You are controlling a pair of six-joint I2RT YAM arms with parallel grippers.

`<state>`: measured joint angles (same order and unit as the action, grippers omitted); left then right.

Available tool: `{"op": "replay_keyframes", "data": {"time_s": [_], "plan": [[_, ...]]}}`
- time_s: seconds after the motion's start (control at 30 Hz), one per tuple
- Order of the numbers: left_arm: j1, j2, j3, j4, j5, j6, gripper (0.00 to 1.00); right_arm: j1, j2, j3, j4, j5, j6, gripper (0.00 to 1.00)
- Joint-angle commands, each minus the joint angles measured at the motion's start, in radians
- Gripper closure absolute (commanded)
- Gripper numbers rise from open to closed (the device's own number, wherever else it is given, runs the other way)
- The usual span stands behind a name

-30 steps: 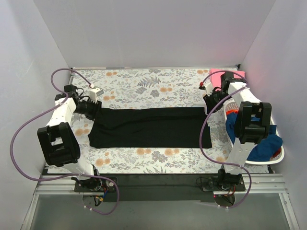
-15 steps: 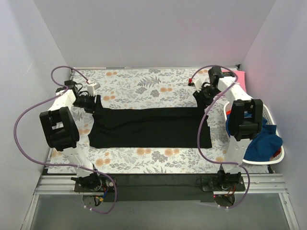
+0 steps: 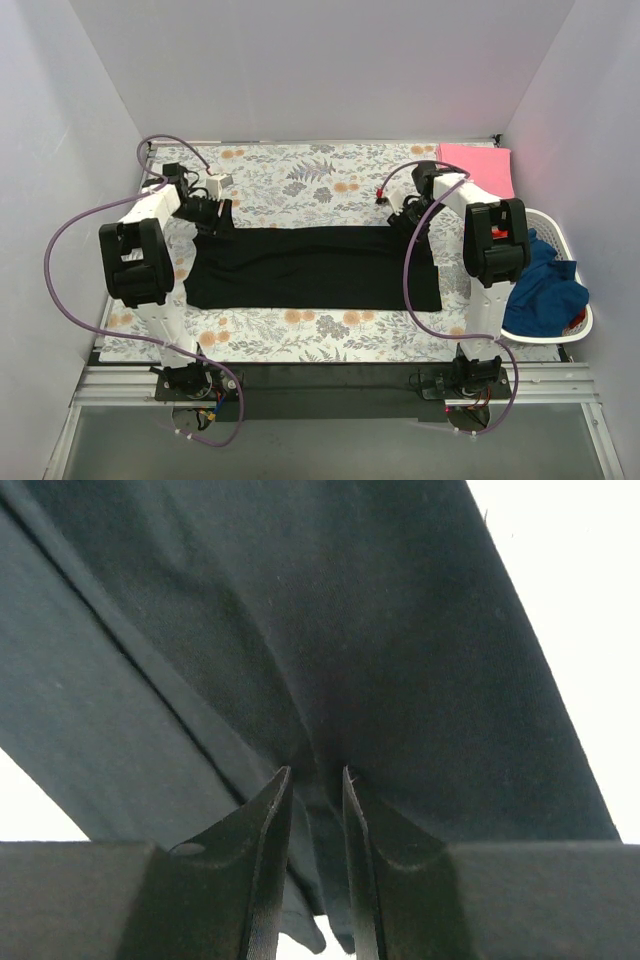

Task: Fold and stack the t-shirts
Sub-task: Fold the tshirt

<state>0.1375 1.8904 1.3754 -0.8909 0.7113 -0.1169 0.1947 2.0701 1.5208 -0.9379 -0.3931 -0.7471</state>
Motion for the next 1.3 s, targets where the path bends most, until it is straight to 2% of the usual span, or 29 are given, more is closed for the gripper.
{"op": "replay_keyframes", "data": {"time_s": [0.0, 0.17, 0.5, 0.8, 0.93, 1.03, 1.27], "plan": [[-0.032, -0.017, 0.005, 0.036, -0.022, -0.007, 0.53, 0.0, -0.085, -0.062, -0.009, 0.01, -0.031, 0.67], [-0.07, 0.032, 0.036, 0.066, -0.055, -0.021, 0.53, 0.011, -0.096, -0.106, 0.011, 0.03, -0.038, 0.67], [-0.114, 0.141, 0.134, 0.084, -0.095, -0.036, 0.52, 0.011, -0.084, -0.091, 0.014, 0.039, -0.031, 0.66], [-0.124, 0.167, 0.139, 0.115, -0.118, -0.052, 0.52, 0.011, -0.084, -0.096, 0.017, 0.04, -0.032, 0.66], [-0.124, 0.164, 0.137, 0.057, -0.076, -0.009, 0.56, 0.011, -0.079, -0.091, 0.019, 0.046, -0.032, 0.66], [-0.124, 0.145, 0.126, -0.009, -0.038, 0.046, 0.67, 0.011, -0.076, -0.083, 0.017, 0.049, -0.031, 0.66], [-0.125, 0.105, 0.12, -0.115, 0.01, 0.111, 0.75, 0.011, -0.079, -0.077, 0.014, 0.053, -0.028, 0.66]]}}
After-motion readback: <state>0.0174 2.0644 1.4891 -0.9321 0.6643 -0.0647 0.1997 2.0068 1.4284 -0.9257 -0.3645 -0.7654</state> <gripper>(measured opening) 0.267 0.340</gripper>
